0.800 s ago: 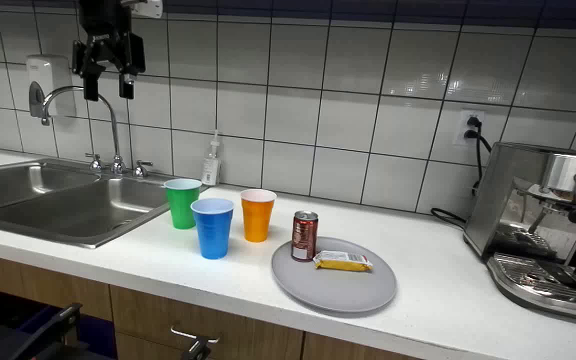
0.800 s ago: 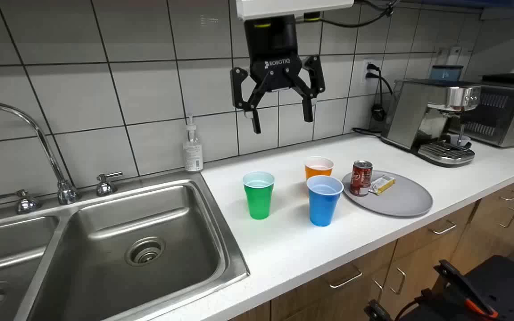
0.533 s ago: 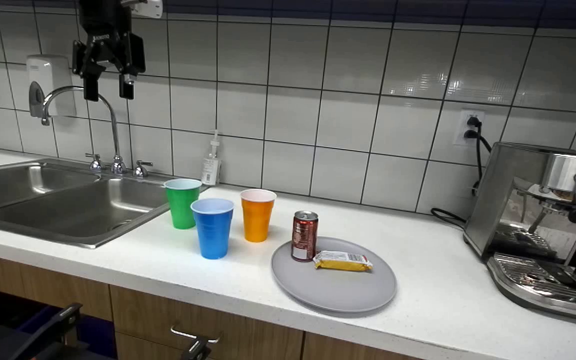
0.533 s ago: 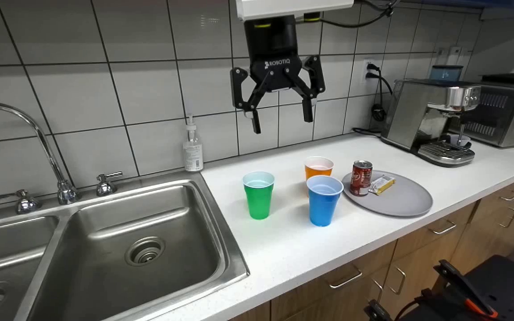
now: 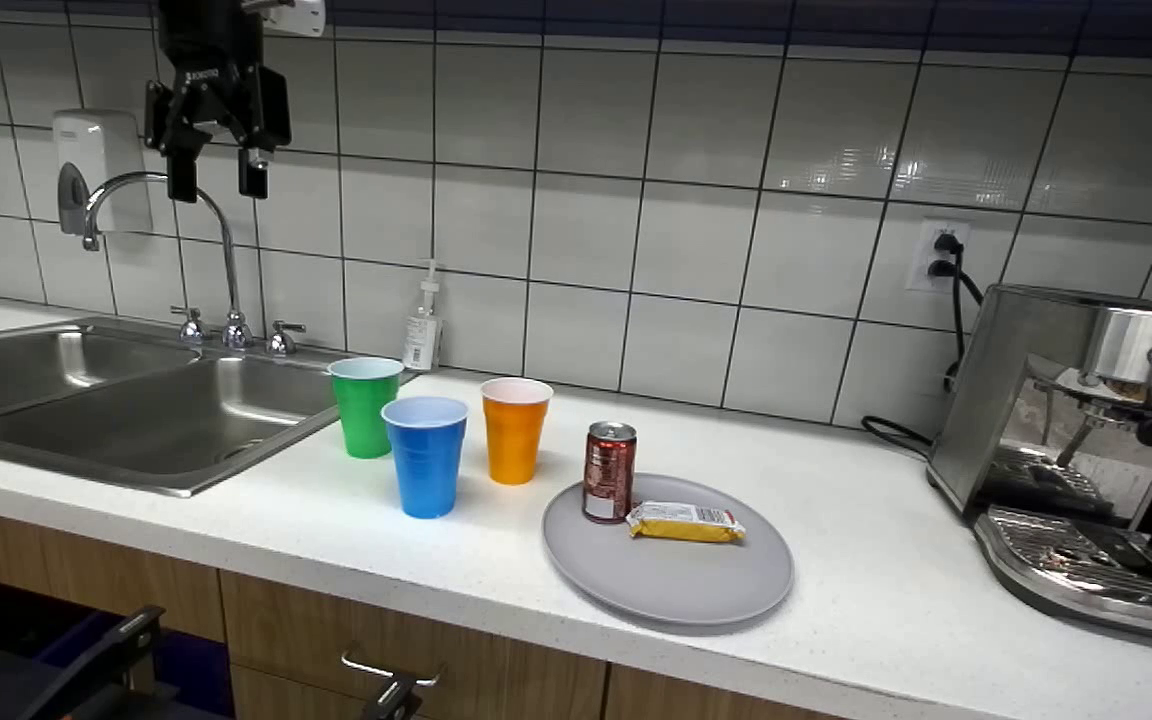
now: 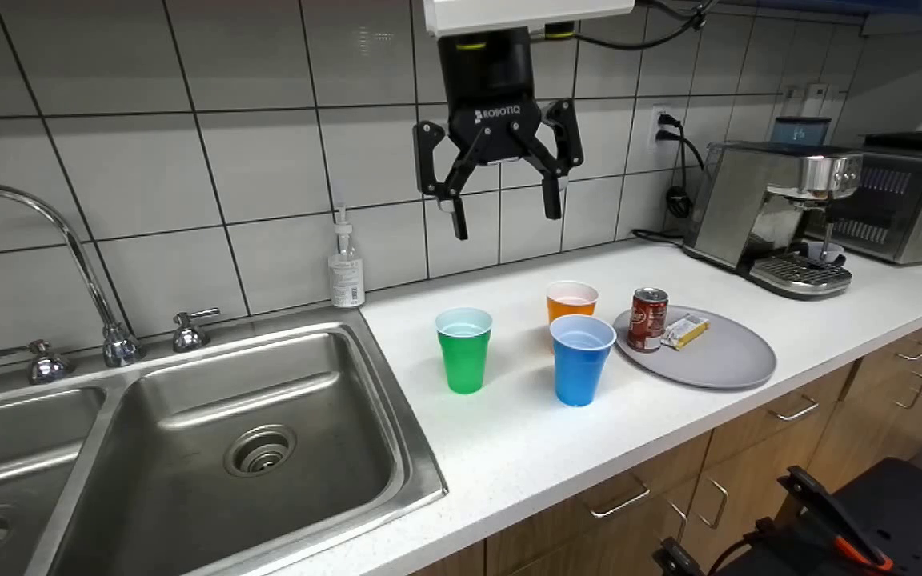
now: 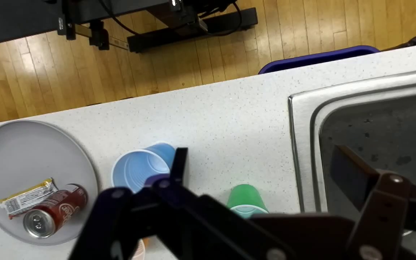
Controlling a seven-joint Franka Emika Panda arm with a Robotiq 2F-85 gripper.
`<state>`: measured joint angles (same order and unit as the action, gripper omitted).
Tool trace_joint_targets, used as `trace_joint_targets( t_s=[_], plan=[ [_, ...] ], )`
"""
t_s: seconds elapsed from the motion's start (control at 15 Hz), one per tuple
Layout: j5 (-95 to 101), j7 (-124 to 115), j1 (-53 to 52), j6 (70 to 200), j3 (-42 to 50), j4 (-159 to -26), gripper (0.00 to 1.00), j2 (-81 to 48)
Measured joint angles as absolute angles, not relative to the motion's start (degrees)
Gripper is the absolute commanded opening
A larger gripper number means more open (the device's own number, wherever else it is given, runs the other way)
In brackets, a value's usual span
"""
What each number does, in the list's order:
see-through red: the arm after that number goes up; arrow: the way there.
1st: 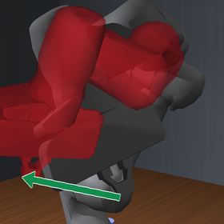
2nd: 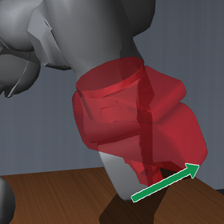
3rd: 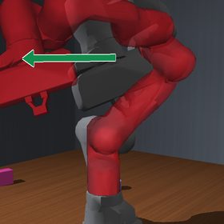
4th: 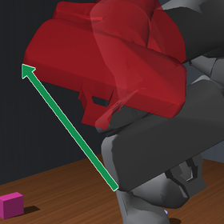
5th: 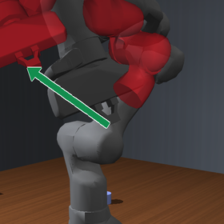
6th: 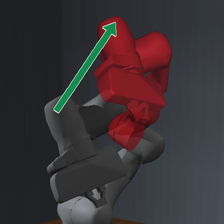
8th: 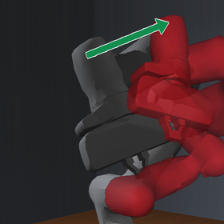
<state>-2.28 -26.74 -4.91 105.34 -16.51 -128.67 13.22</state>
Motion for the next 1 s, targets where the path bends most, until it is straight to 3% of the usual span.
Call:
trace_joint_targets(
  t_s=[1.0],
  plan=[
    [-2.2,-26.7,-5.0,106.0,-12.8,-128.8,1.00,13.0]
  ],
)
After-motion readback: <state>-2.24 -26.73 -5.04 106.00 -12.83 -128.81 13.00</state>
